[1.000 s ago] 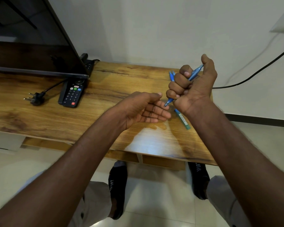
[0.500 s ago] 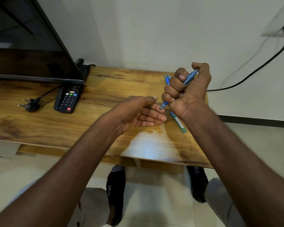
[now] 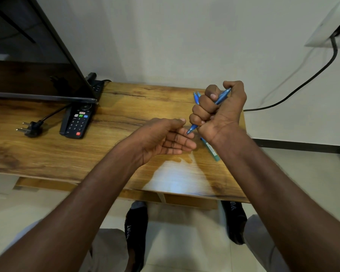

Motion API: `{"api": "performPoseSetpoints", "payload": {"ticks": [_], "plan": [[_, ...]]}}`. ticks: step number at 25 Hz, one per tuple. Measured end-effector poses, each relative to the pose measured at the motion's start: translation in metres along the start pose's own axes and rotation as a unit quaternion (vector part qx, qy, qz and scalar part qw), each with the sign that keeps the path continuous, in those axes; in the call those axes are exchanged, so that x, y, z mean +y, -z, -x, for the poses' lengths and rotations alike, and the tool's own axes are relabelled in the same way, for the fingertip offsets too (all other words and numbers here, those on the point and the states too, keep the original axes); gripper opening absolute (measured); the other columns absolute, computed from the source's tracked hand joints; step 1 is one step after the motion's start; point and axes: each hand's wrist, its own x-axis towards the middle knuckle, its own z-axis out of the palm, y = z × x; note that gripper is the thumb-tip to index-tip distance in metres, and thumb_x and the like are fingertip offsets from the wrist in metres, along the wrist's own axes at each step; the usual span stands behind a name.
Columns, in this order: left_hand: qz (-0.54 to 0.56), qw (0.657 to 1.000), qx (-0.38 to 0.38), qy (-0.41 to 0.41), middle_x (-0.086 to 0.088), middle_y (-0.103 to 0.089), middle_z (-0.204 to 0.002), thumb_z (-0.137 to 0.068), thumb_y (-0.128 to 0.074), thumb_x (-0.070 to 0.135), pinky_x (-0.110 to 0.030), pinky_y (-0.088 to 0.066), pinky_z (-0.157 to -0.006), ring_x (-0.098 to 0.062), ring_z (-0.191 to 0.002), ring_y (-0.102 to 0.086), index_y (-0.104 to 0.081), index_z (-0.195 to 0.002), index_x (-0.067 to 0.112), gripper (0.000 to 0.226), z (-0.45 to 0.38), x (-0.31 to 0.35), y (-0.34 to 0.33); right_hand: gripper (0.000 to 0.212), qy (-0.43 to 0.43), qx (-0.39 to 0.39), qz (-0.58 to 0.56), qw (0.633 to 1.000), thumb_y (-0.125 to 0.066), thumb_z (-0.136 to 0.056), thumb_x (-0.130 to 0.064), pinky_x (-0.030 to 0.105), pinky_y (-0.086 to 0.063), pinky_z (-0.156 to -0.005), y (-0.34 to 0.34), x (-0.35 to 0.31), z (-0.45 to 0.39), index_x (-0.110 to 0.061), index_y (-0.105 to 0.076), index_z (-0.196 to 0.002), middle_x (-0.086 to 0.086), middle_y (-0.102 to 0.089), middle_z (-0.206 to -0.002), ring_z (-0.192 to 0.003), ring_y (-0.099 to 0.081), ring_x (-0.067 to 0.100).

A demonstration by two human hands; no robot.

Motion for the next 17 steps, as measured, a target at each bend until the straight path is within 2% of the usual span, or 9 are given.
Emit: {"api": "performPoseSetpoints", "payload": {"ticks": [2, 5, 8, 12, 15, 17], "plan": [[0.002, 1.0, -0.003, 0.0, -0.017, -0.081, -0.104, -0.106, -0.053, 0.044, -0.03, -0.061, -0.076, -0.024, -0.097, -0.08, -0.08, -0.101, 0.011, 0.043, -0.0003, -0.0001, 0.0011, 0.05, 0.002, -0.008, -0.006, 1.0, -0.036, -0.097, -0.05, 0.021, -0.014, -0.046, 0.0001, -0.0007, 0.0, -0.02, -0.038, -0.057, -0.006, -0.018, -0.045, -0.04, -0.01, 0.012], [-0.009, 1.0, -0.009, 0.001, -0.017, -0.081, -0.104, -0.107, -0.052, 0.044, -0.029, -0.061, -0.076, -0.022, -0.095, -0.08, -0.081, -0.101, 0.012, 0.044, -0.0003, -0.001, 0.0009, 0.055, -0.012, -0.013, 0.012, 1.0, -0.037, -0.098, -0.059, 0.023, -0.011, -0.048, -0.0001, 0.0005, 0.0013, -0.02, -0.039, -0.059, -0.006, -0.019, -0.045, -0.041, -0.009, 0.012], [-0.015, 1.0, -0.008, 0.0, -0.017, -0.081, -0.104, -0.107, -0.052, 0.044, -0.029, -0.061, -0.076, -0.022, -0.095, -0.08, -0.08, -0.101, 0.011, 0.044, -0.0003, -0.001, 0.0008, 0.051, -0.003, -0.002, 0.019, 1.0, -0.036, -0.097, -0.053, 0.022, -0.012, -0.047, -0.0004, 0.0009, 0.0007, -0.02, -0.039, -0.058, -0.006, -0.018, -0.046, -0.041, -0.008, 0.013], [-0.016, 1.0, -0.009, 0.0, -0.017, -0.081, -0.104, -0.107, -0.052, 0.044, -0.029, -0.061, -0.077, -0.023, -0.097, -0.08, -0.08, -0.102, 0.011, 0.044, 0.0001, -0.001, 0.0013, 0.055, -0.016, 0.004, 0.003, 1.0, -0.036, -0.098, -0.059, 0.024, -0.01, -0.05, 0.0015, 0.0012, -0.0009, -0.02, -0.04, -0.059, -0.006, -0.019, -0.046, -0.041, -0.009, 0.012], [-0.014, 1.0, -0.011, 0.0, -0.017, -0.081, -0.104, -0.107, -0.051, 0.044, -0.029, -0.062, -0.077, -0.024, -0.097, -0.08, -0.081, -0.101, 0.011, 0.044, 0.0, -0.001, 0.0007, 0.049, -0.006, 0.028, -0.005, 1.0, -0.036, -0.096, -0.049, 0.021, -0.012, -0.047, 0.0022, 0.0003, -0.0026, -0.02, -0.04, -0.056, -0.007, -0.018, -0.046, -0.04, -0.009, 0.013], [-0.014, 1.0, -0.01, -0.001, -0.017, -0.081, -0.104, -0.108, -0.051, 0.043, -0.03, -0.062, -0.078, -0.024, -0.098, -0.08, -0.08, -0.102, 0.011, 0.044, -0.0001, -0.0007, 0.0011, 0.05, -0.009, 0.02, -0.004, 1.0, -0.037, -0.096, -0.051, 0.021, -0.013, -0.047, 0.0024, 0.0, -0.0029, -0.02, -0.04, -0.057, -0.007, -0.018, -0.047, -0.04, -0.009, 0.012]]}}
